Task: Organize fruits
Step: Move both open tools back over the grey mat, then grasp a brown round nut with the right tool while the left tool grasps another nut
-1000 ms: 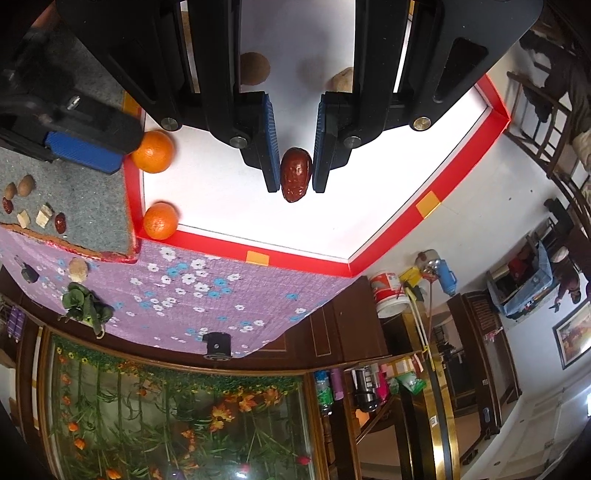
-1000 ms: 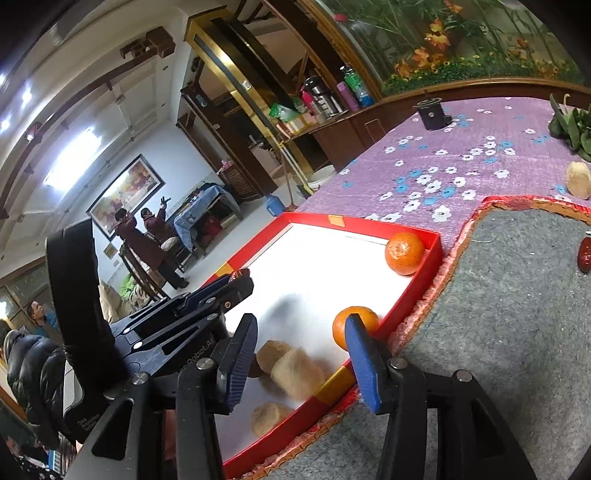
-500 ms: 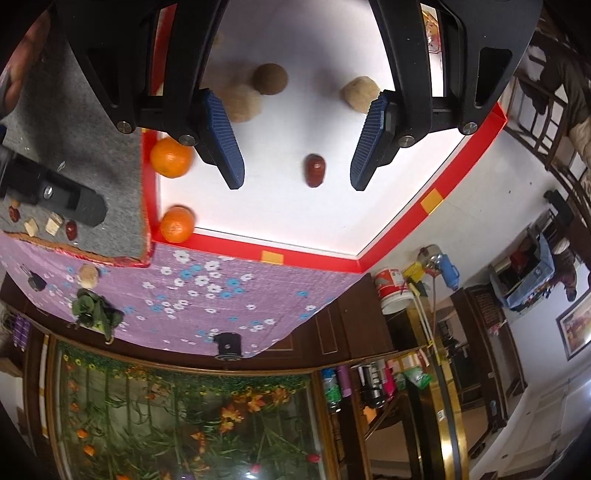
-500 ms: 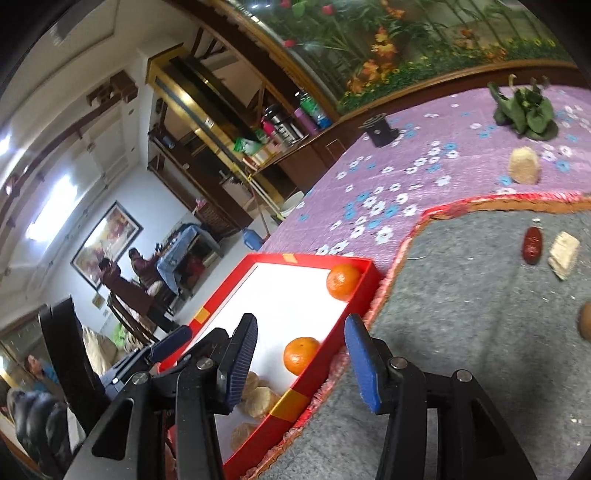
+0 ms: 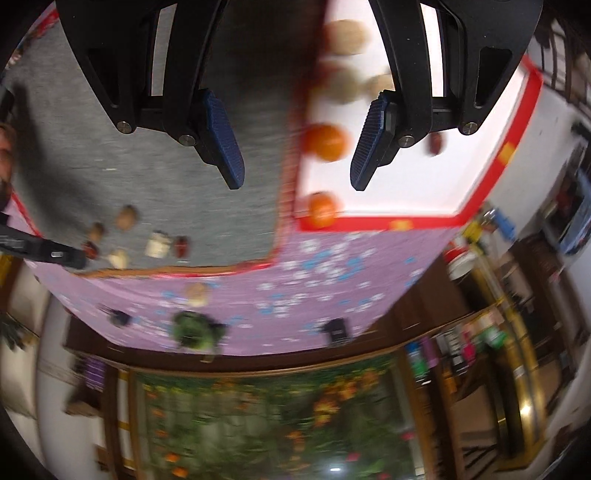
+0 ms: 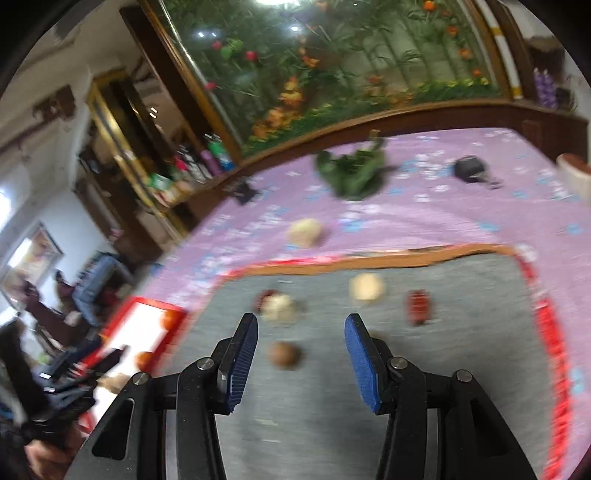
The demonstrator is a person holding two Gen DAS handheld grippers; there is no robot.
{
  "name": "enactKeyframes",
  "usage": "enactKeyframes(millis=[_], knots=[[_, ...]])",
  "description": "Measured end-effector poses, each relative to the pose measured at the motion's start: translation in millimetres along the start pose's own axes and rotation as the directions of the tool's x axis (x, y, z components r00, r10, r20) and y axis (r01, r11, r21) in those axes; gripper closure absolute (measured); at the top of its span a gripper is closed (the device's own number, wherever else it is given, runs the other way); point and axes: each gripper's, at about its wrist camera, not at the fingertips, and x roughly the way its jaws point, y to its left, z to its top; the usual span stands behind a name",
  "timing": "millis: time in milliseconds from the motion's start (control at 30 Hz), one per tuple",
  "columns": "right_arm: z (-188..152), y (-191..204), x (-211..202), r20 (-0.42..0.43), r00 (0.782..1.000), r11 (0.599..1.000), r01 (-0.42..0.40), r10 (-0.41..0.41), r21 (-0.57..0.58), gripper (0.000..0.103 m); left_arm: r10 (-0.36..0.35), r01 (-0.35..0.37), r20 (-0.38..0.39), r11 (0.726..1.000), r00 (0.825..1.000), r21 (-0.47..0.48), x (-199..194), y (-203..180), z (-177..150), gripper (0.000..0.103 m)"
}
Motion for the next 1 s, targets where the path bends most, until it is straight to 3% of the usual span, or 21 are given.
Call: enactKeyframes(millis=[133,233,400,533,833,1000], knots=[[-1,-9,17,-0.052,0.998,0.999,0.043,-0.044,-0.033,0.058,-0.070,0.070,-0.008,0.996,0.998,0.055,3,-31,10,0.043],[-3,-6,38,-0.104,0.986,0.988,0.126,-0.134,-0.085,0.064,-0.100,0.101,-0.025,0.992,0.995,0.073,9,-46,17,0.043],[-4,-16,53,-0.151,0.980,0.990,0.124,-0.132,-0.060,0.082,-0.123,0.128,-0.072,0.988,0.990,0.083,26,-63,23,0.043],[-3,-16,52,-0.152,0.976,0.987,0.144,-0.154,-0.076,0.082,-0.147,0.156,-0.102,0.984,0.984,0.084,37,-74,25,0.043],[11,-52,21,-0.071,0.996,0.983,0.073,-0.061,0.171,0.082,-0.217,0.235,-0.163,0.966,0.962,0.103,61,-111,37,0.043],[14,-56,18,-0.060,0.998,0.976,0.044,-0.032,0.215,0.082,-0.235,0.257,-0.185,0.961,0.954,0.103,73,-129,40,0.043]])
